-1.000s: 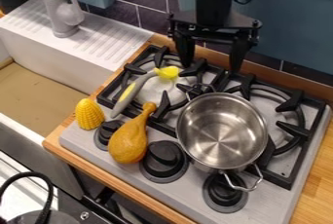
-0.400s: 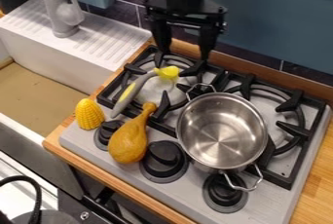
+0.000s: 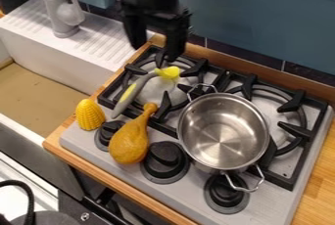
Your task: Puts the orange object in the pot
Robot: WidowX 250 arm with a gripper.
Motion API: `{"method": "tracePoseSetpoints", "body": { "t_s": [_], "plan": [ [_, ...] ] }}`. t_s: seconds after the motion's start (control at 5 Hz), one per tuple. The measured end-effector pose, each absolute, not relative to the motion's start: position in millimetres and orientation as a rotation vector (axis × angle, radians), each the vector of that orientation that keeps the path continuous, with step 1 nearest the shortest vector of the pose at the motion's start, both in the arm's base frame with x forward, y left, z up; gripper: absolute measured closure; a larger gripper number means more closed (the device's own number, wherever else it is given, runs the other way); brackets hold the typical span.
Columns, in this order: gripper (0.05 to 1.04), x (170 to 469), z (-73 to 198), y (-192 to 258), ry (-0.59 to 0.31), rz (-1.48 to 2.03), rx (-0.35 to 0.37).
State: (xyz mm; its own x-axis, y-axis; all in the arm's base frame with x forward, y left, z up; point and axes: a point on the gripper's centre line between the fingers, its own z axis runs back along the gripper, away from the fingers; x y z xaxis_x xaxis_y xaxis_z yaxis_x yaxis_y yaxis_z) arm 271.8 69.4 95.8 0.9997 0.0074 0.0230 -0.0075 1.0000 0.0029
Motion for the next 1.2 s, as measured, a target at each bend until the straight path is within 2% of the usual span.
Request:
{"method": "tracePoseSetpoints", "body": {
  "t_s": [0.4,0.8,1.2],
  "plan": [
    [0.083,252,89,80,0.016,-0.065,0.019],
    [0.083,236,75,71,-0.041,-0.004,0.048],
    [0.083,224,63,57,-0.035,0.119,0.060]
  ]
}}
